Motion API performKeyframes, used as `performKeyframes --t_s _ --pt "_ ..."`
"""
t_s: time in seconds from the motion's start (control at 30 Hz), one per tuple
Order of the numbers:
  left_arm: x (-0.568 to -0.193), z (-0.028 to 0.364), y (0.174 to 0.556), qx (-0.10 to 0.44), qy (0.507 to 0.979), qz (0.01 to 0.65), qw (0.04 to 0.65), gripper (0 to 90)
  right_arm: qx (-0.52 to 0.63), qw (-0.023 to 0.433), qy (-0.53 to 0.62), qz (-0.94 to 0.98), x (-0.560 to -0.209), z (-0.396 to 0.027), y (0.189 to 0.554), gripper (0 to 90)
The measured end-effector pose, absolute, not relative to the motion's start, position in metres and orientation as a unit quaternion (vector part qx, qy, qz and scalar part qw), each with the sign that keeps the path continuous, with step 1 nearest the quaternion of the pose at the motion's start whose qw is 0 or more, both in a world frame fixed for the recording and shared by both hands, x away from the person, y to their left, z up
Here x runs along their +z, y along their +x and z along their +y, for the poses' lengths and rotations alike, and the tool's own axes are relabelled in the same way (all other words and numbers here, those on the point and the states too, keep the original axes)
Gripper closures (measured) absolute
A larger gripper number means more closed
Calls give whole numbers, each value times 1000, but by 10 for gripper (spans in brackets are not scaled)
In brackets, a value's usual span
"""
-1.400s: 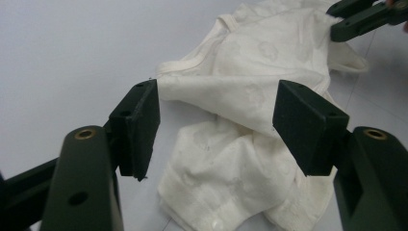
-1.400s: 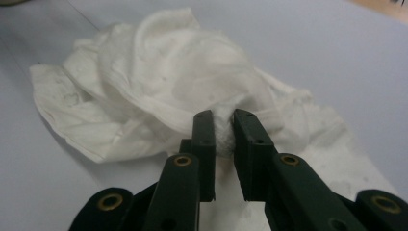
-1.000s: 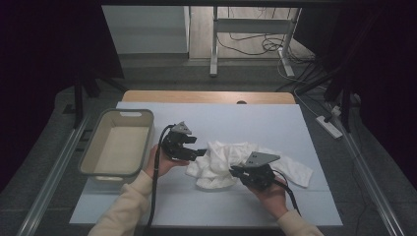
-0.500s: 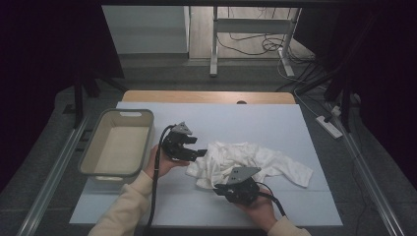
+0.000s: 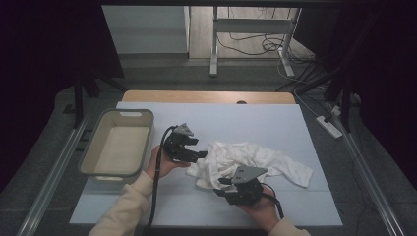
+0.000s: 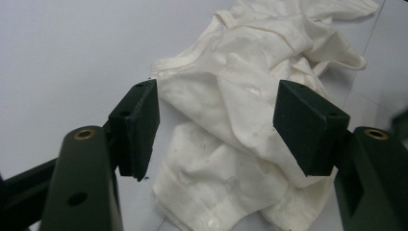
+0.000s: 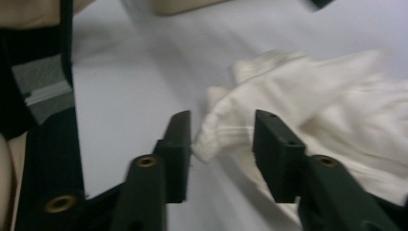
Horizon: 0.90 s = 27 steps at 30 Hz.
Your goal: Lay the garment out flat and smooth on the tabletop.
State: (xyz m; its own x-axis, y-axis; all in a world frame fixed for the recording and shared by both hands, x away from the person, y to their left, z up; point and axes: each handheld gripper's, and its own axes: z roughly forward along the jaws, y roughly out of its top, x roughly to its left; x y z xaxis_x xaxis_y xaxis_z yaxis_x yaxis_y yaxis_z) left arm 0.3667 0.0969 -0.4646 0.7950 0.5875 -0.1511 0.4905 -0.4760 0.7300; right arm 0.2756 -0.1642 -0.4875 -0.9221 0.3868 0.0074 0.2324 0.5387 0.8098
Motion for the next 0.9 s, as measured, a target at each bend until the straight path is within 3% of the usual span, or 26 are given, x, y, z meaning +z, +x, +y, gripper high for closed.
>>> performKeyframes --t_s 0.4,0.9 --pt "-465 96 367 59 857 315 403 336 470 152 290 820 -467 -252 301 511" --pt "-467 93 367 58 859 313 401 336 388 181 355 832 -488 -278 327 515"
